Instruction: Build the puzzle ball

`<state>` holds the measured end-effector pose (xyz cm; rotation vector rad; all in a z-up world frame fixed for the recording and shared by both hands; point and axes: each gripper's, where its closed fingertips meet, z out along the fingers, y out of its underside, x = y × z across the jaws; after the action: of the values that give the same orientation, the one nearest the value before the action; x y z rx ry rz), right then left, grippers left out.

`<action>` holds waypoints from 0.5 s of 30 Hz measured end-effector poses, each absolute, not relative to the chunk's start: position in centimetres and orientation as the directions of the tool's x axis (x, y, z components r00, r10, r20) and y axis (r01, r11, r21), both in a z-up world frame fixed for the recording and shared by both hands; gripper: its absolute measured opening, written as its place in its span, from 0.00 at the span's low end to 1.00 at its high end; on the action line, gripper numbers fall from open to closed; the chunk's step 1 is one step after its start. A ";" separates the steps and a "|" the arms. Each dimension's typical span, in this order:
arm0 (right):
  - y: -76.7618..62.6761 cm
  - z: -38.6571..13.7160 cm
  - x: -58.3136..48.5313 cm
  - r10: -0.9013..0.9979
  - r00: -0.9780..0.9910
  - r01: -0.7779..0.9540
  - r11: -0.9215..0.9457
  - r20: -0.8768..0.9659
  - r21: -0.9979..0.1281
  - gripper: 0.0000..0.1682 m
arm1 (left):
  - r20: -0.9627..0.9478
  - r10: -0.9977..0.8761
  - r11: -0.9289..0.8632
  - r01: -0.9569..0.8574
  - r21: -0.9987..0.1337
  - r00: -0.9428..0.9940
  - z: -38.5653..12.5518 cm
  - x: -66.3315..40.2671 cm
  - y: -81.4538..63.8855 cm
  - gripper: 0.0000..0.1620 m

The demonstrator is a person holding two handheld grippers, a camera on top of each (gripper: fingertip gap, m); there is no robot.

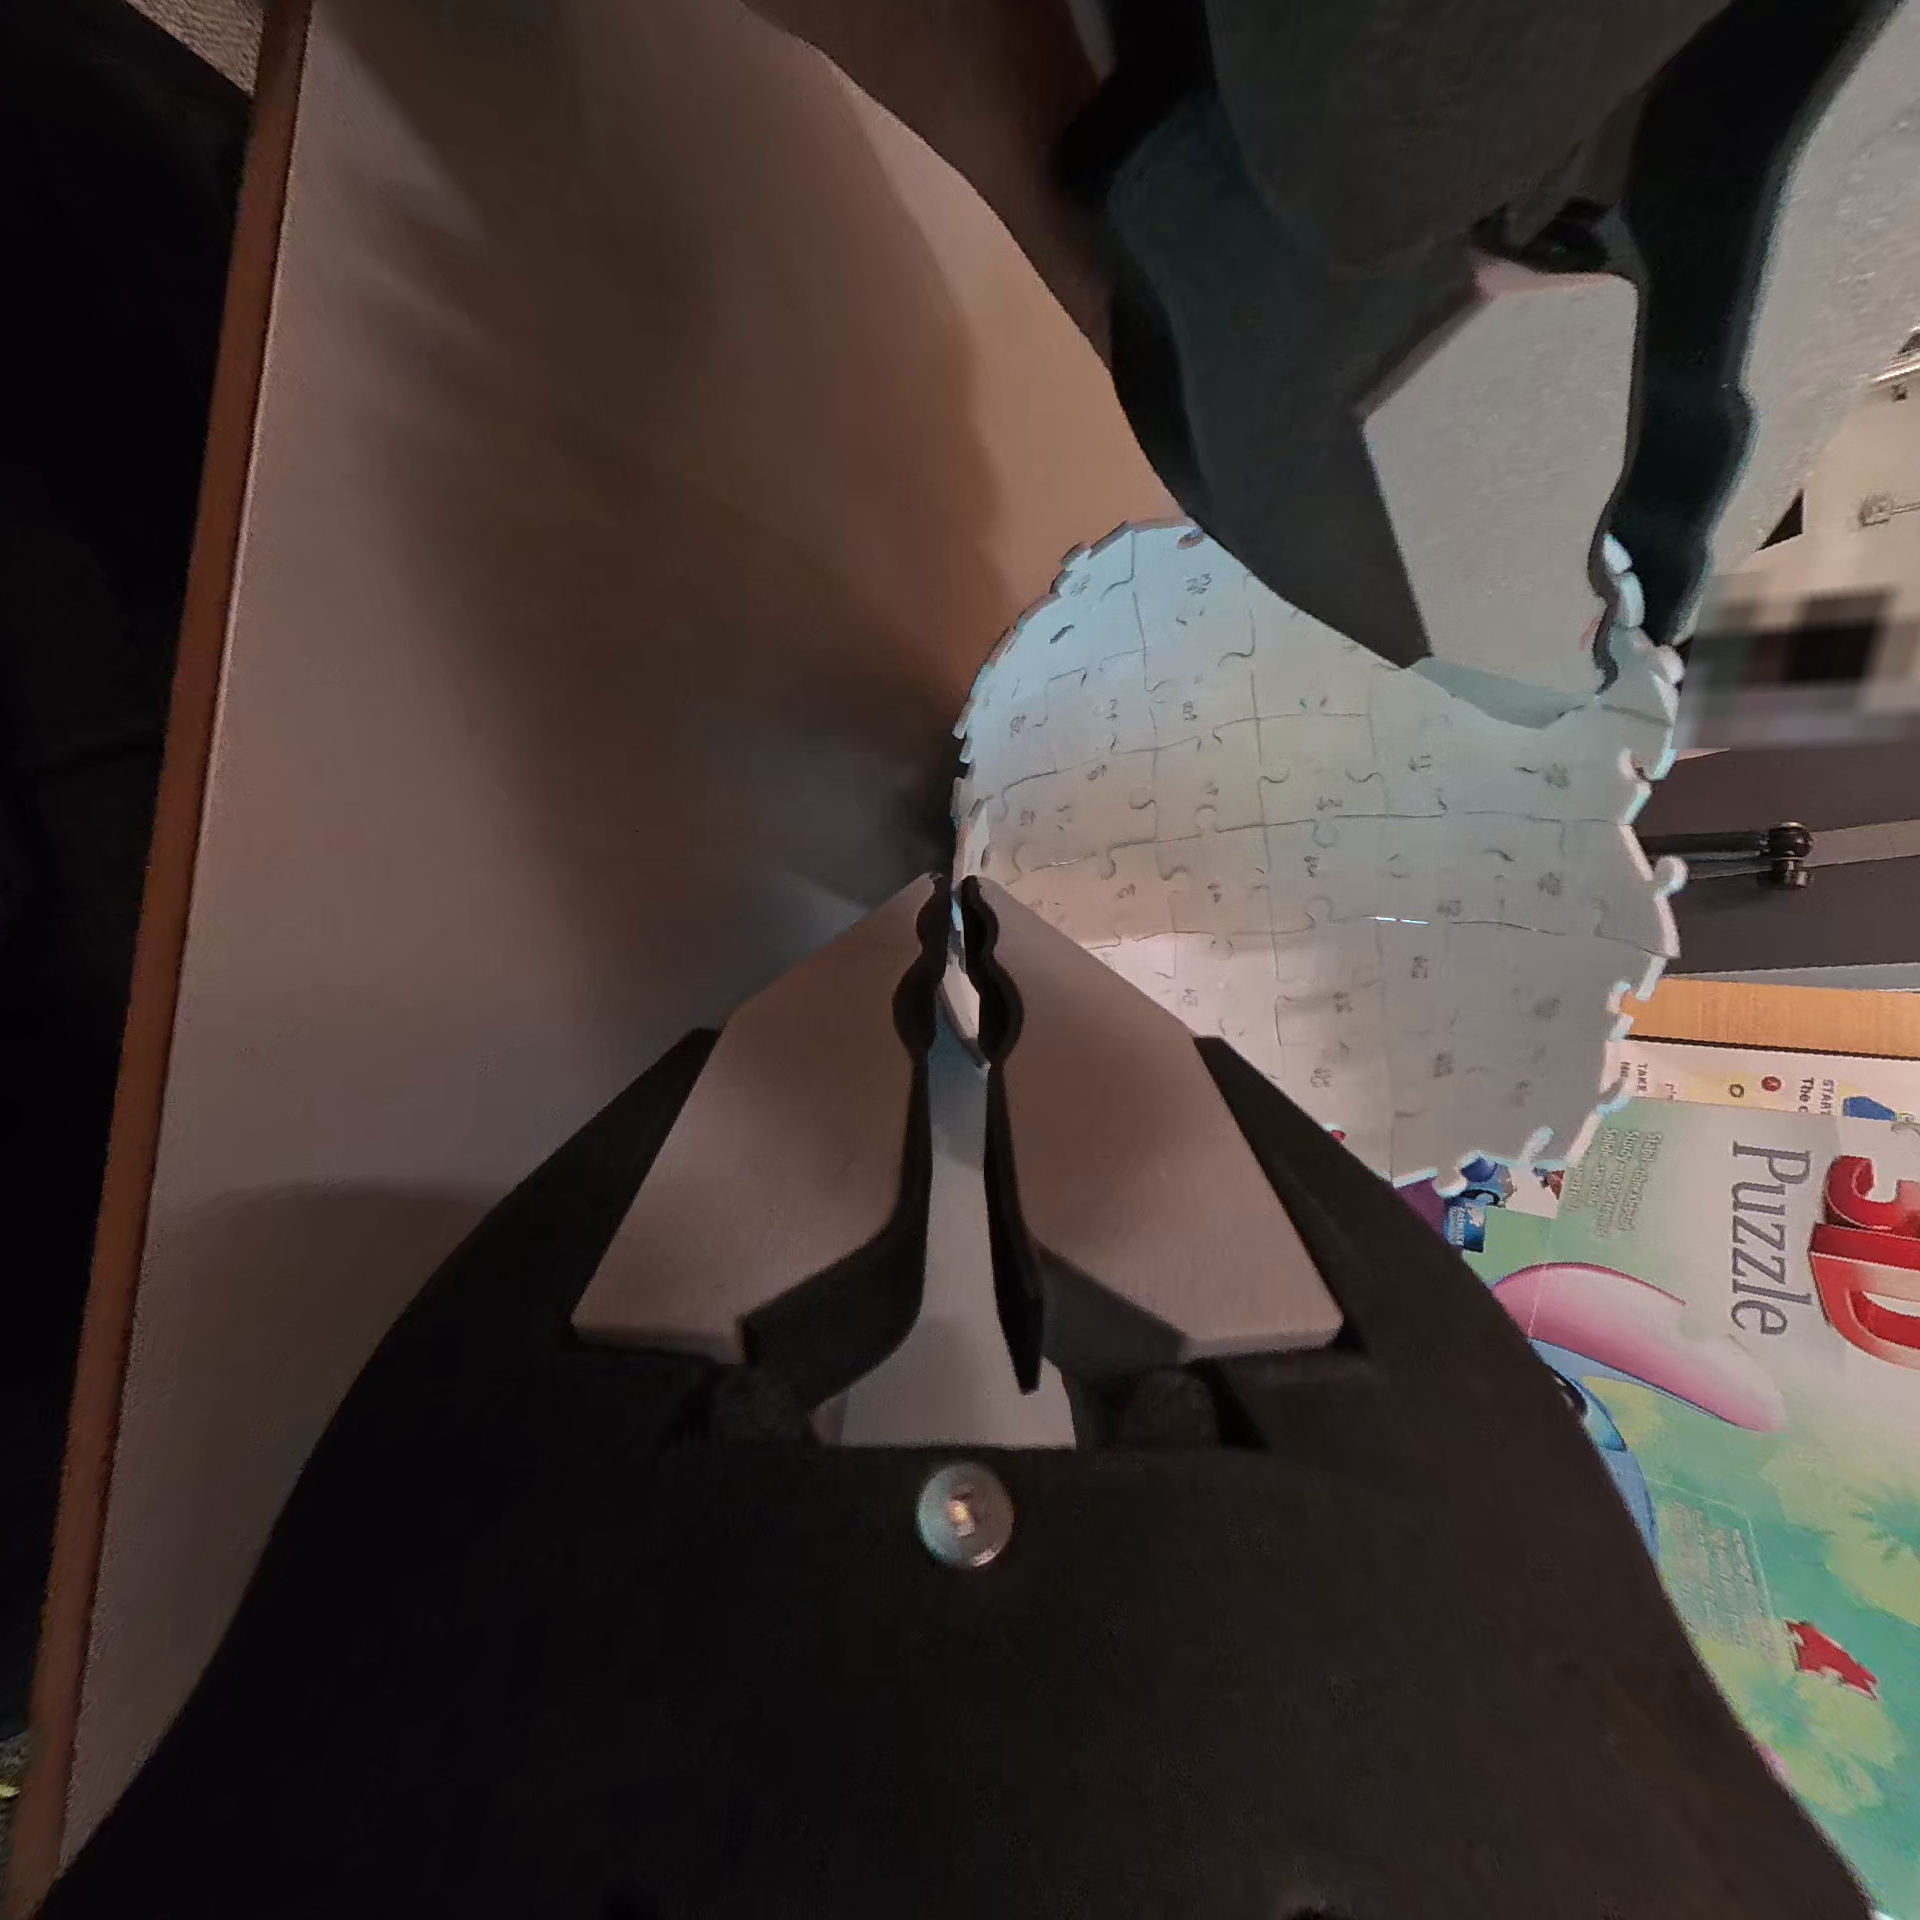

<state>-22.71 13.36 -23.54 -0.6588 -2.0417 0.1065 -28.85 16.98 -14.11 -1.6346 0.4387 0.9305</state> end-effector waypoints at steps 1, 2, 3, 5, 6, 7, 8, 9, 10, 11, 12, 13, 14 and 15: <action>13.3 -23.6 -22.8 0.493 -0.403 0.409 0.850 0.771 -0.330 0.00 | -0.767 0.189 -0.280 -0.715 -0.641 0.613 -14.1 -28.7 17.0 0.03; 13.3 -23.5 -22.8 0.491 -0.403 0.409 0.852 0.772 -0.328 0.00 | -0.770 0.189 -0.278 -0.719 -0.637 0.610 -14.0 -28.7 17.0 0.03; 13.3 -23.6 -22.9 0.486 -0.406 0.412 0.853 0.774 -0.320 0.00 | -0.772 0.189 -0.278 -0.721 -0.635 0.607 -14.0 -28.7 17.0 0.03; 13.5 -23.8 -22.8 0.476 -0.410 0.419 0.856 0.778 -0.303 0.00 | -0.773 0.189 -0.278 -0.722 -0.633 0.605 -14.1 -28.7 17.1 0.03; 13.6 -23.9 -22.8 0.472 -0.412 0.420 0.858 0.780 -0.297 0.00 | -0.774 0.188 -0.278 -0.723 -0.632 0.604 -14.1 -28.7 17.1 0.03; 13.6 -23.9 -22.7 0.470 -0.413 0.422 0.858 0.780 -0.294 0.00 | -0.776 0.186 -0.278 -0.725 -0.630 0.603 -14.1 -28.7 17.0 0.03; 13.6 -23.8 -22.5 0.471 -0.415 0.425 0.857 0.779 -0.292 0.00 | -0.777 0.184 -0.279 -0.726 -0.628 0.602 -14.2 -28.7 17.0 0.04; 13.6 -23.7 -22.4 0.470 -0.416 0.426 0.857 0.779 -0.289 0.00 | -0.779 0.182 -0.281 -0.728 -0.626 0.600 -14.2 -28.7 17.0 0.04; 13.6 -23.7 -22.4 0.463 -0.419 0.425 0.860 0.781 -0.282 0.00 | -0.782 0.181 -0.281 -0.730 -0.623 0.597 -14.3 -28.7 17.0 0.04; 13.7 -23.6 -22.3 0.454 -0.424 0.424 0.864 0.784 -0.271 0.00 | -0.783 0.179 -0.280 -0.732 -0.621 0.595 -14.3 -28.6 17.0 0.05; 13.7 -23.6 -22.2 0.446 -0.429 0.424 0.867 0.785 -0.261 0.00 | -0.784 0.179 -0.279 -0.733 -0.620 0.595 -14.4 -28.6 17.1 0.05; 13.7 -23.7 -22.1 0.444 -0.435 0.424 0.868 0.784 -0.256 0.00 | -0.785 0.178 -0.278 -0.735 -0.618 0.593 -14.4 -28.5 17.1 0.05; 13.7 -23.8 -22.0 0.446 -0.442 0.425 0.868 0.778 -0.256 0.00 | -0.787 0.179 -0.275 -0.738 -0.616 0.590 -14.3 -28.4 17.1 0.05; 13.7 -23.9 -21.9 0.451 -0.451 0.427 0.867 0.770 -0.258 0.00 | -0.791 0.181 -0.271 -0.744 -0.611 0.584 -14.3 -28.3 17.1 0.04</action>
<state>-21.88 13.72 -23.91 -0.6351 -2.0999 0.0326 -28.34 17.09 -14.25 -1.6103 0.4824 0.9562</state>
